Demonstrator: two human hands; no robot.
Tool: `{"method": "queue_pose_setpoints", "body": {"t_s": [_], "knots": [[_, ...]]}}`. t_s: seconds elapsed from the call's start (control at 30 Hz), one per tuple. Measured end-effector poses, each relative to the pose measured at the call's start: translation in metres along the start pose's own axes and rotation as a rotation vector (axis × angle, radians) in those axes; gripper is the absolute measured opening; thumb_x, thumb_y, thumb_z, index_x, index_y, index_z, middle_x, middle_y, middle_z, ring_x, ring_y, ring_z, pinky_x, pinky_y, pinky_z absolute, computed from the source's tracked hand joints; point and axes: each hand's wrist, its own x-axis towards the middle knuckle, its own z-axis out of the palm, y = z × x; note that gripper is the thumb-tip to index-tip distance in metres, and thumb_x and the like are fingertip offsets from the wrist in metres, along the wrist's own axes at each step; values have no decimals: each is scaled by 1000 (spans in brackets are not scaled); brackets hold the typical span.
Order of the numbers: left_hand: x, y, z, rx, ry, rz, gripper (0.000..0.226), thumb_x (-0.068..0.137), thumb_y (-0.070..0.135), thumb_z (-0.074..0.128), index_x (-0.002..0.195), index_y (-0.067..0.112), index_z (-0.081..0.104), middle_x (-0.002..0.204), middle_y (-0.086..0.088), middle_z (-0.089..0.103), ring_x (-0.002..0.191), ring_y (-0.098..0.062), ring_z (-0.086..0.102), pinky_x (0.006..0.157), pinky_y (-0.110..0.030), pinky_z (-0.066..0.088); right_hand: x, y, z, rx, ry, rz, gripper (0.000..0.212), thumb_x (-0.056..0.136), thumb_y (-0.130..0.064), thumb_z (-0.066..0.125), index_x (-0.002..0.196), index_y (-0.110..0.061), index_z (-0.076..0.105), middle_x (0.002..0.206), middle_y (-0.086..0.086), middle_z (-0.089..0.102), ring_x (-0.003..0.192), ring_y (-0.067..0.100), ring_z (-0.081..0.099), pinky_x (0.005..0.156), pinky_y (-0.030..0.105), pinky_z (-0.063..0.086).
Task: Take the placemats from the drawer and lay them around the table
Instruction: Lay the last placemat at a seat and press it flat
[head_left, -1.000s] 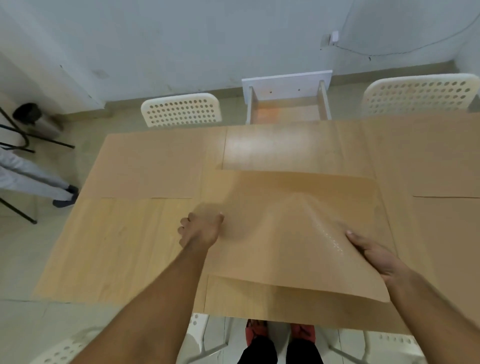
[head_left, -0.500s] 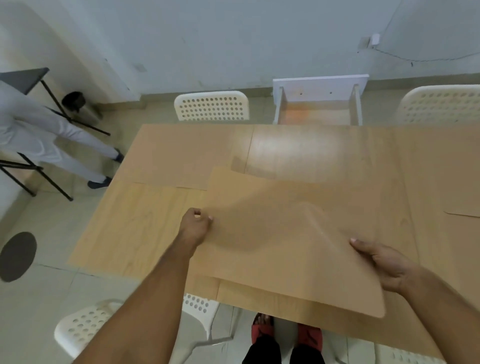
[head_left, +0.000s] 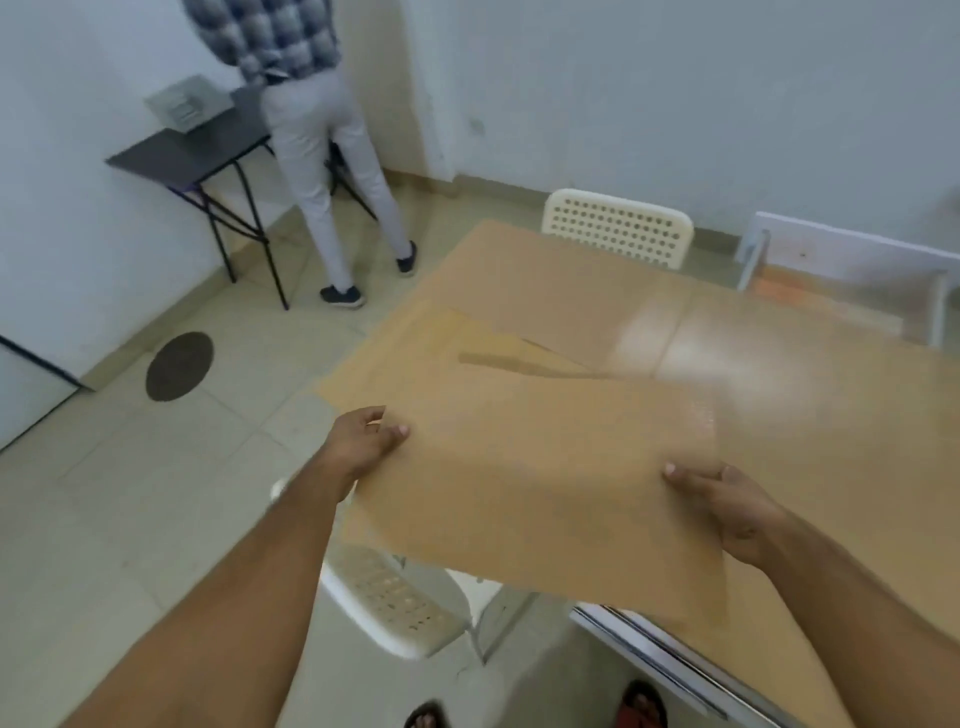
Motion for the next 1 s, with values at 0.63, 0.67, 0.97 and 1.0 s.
{"method": "queue_pose_setpoints", "body": {"t_s": [0.63,0.67,0.97,1.0], "knots": [[117,-3,-228,44,168,153,10,87,18,68,88,26,63,92,-4,74,84,-25,71,76,-38,59,-13,14,284,31,455,-163,33,89,-30,74,115,-14,63,105,11,69,85,32,66,84,52,55],[126,-3,-220,65,156,152,10,86,19,68,88,27,63,92,-3,74,83,-24,71,77,-39,59,-7,16,281,33,493,-159,38,88,-33,74,118,-12,64,107,12,69,87,33,67,86,56,55],[228,20,-153,261,47,157,10,87,17,68,90,26,62,95,-6,74,87,-27,70,78,-37,58,73,15,275,-1,756,-79,65,90,-41,67,146,-13,48,140,14,57,119,40,57,103,52,46],[238,22,-145,282,28,158,11,87,17,68,93,25,63,97,-7,74,88,-27,70,78,-36,57,79,14,274,2,784,-67,66,90,-41,67,146,-13,46,142,13,55,122,40,55,105,51,44]]}}
